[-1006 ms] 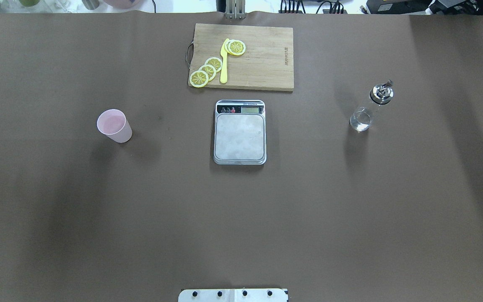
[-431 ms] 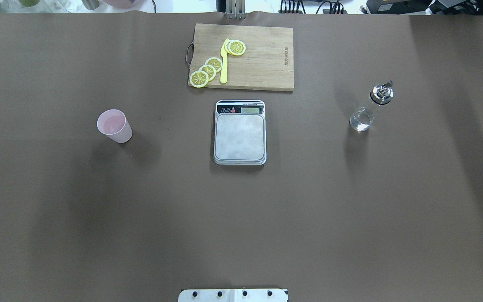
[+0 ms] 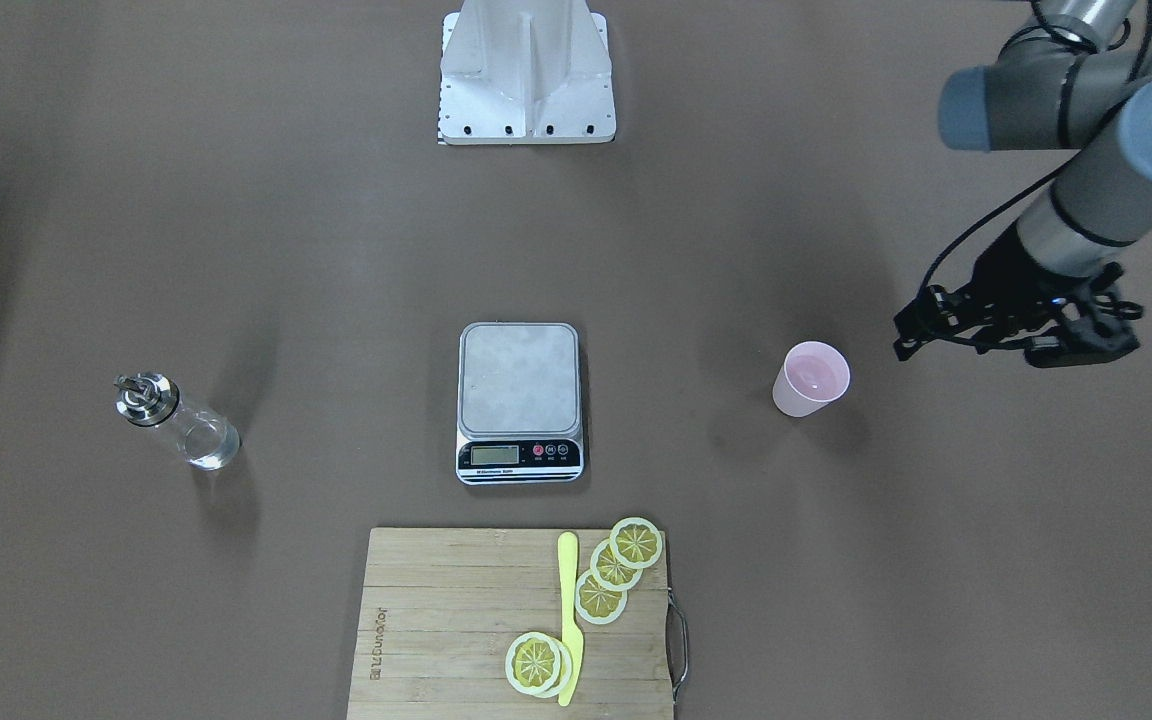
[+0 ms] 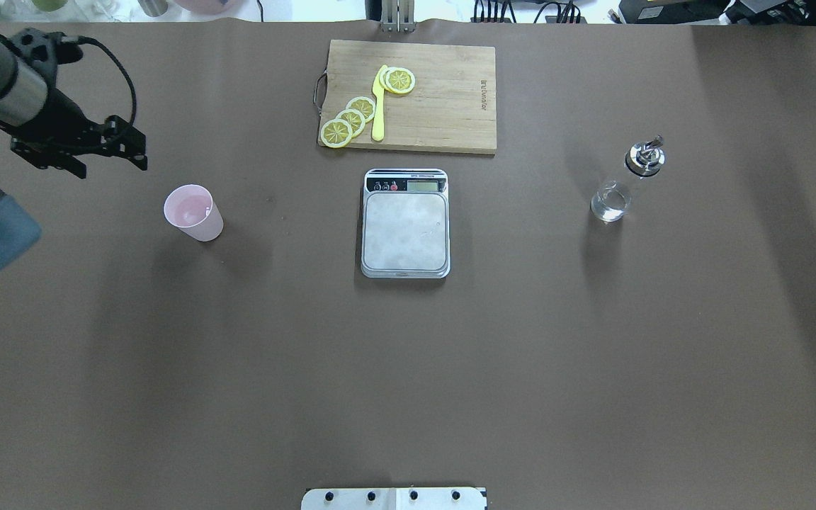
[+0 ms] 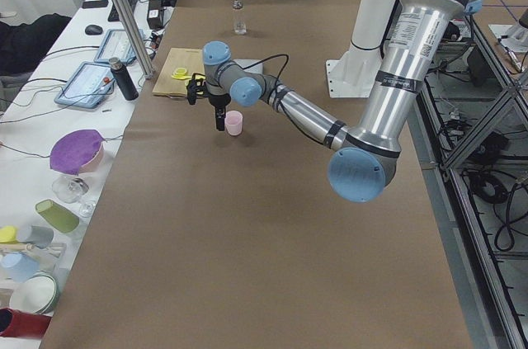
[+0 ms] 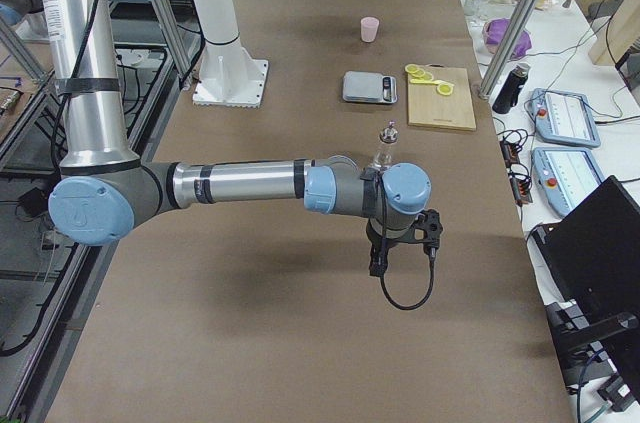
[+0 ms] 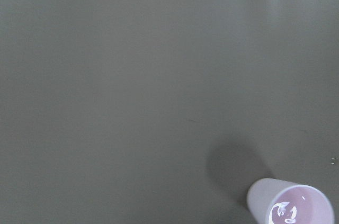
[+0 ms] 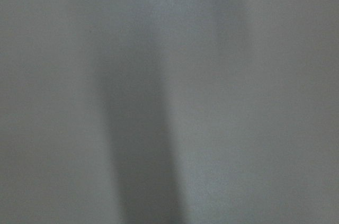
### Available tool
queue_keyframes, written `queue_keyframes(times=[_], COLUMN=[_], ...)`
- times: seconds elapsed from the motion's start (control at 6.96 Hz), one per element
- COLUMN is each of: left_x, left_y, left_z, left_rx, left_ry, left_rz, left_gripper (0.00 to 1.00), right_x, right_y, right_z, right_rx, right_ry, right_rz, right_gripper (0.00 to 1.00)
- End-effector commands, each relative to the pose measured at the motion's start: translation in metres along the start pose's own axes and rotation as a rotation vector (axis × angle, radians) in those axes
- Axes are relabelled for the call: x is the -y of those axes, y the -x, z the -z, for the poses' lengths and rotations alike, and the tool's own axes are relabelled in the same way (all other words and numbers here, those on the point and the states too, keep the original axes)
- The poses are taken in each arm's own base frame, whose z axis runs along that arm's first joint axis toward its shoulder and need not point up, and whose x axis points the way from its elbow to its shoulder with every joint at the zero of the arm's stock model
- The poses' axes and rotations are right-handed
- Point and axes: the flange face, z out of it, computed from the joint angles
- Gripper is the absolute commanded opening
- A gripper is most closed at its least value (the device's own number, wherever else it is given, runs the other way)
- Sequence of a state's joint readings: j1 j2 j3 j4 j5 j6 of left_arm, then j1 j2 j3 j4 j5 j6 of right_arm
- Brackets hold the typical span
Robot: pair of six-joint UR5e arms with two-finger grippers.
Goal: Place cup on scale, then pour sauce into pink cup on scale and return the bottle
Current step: 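Reach the left gripper to the pink cup and grasp it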
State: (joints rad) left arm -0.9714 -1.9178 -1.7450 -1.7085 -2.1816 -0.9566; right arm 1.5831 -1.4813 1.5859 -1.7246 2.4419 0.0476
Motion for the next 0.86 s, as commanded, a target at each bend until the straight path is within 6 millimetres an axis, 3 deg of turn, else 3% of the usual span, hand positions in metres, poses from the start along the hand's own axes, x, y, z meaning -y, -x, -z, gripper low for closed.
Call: queue_keyframes(times=[0.0, 0.43, 0.72], left_x=[-0.01, -0.007, -0.014], left_y=[-0.034, -0.026, -0.031], left_z=[-0.039, -0.054, -0.064], left_rx=[0.034, 0.057, 0.062], left_ry=[0.018, 0.035, 0.052], left_rz=[-0.009, 0.008, 0.001], left_gripper=[0.97, 0.8, 0.78], right_x=[-0.001, -0.001, -0.001], right_y=[-0.001, -0.001, -0.001], right_z=[-0.001, -0.001, -0.001], right_rx=[0.0, 0.0, -0.001], right_ry=[0.002, 0.002, 0.002], right_rz=[-0.002, -0.002, -0.001], right_gripper=[1.0, 1.0, 1.0])
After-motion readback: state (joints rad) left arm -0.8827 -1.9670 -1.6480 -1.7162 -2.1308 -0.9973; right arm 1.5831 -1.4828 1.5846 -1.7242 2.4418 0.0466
